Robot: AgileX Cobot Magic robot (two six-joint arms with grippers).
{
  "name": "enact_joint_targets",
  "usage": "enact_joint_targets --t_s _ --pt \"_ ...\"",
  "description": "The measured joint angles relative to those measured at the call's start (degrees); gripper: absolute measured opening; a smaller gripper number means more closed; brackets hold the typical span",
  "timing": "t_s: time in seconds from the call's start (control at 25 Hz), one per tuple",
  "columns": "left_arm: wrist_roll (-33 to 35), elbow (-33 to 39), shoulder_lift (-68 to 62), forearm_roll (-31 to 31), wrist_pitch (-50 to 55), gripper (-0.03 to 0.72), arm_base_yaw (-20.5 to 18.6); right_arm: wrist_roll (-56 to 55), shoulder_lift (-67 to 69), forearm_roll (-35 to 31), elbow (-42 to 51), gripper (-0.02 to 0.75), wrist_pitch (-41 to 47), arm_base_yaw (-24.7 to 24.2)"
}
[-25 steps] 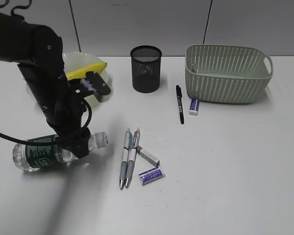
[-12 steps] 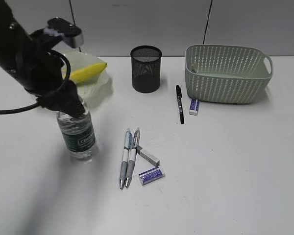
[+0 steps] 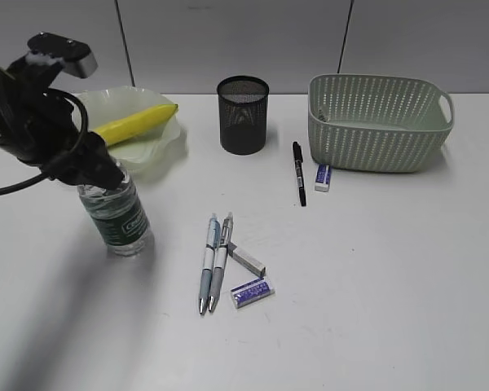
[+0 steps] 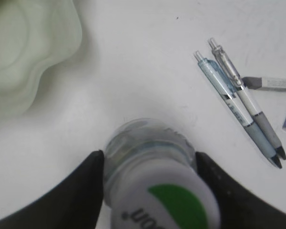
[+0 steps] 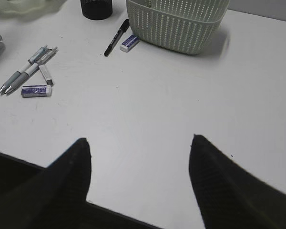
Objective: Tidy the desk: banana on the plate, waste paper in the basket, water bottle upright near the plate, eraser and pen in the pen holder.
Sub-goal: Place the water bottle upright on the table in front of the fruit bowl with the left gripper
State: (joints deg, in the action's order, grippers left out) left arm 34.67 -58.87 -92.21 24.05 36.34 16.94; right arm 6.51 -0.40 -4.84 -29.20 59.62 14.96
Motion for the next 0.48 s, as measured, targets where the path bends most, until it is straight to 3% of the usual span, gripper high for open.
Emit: enact_joint_targets --t_s 0.48 --pt "0.0 0.0 0.0 1.1 -0.5 0.415 0.0 0.0 0.0 0.0 0.0 0.510 -0.1 0.0"
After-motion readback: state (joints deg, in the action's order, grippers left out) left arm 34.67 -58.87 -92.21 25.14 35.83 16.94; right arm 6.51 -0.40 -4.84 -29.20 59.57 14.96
